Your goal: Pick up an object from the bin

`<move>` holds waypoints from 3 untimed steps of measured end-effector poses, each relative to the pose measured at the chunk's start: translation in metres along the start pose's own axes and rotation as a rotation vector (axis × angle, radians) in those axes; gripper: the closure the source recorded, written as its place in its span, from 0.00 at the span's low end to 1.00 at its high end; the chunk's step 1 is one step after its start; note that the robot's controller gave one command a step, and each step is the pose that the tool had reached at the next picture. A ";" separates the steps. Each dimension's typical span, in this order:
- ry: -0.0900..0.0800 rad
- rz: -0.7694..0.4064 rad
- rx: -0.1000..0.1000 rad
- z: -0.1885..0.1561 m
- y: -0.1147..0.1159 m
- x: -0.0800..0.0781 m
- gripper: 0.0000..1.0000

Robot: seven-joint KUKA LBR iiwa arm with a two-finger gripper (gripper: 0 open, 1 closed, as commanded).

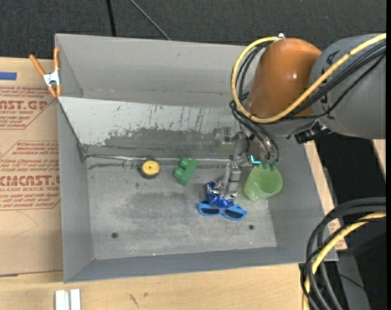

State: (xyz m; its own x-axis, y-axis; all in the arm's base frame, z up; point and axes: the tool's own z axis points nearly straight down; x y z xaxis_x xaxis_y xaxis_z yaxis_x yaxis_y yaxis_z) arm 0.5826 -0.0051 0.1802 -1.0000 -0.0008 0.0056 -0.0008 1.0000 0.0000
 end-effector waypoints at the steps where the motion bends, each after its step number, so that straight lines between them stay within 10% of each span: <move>1: 0.003 0.029 0.000 0.116 -0.026 0.068 0.00; 3: -0.006 0.267 -0.002 0.072 -0.035 0.084 0.00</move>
Offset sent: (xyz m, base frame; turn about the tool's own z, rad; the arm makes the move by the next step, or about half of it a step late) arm -0.0647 -0.0262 -0.1102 0.0275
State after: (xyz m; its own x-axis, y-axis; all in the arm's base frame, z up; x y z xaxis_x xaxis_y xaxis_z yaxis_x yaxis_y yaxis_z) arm 0.4984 -0.0403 0.1091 -0.9647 0.2635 -0.0005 0.2635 0.9647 0.0011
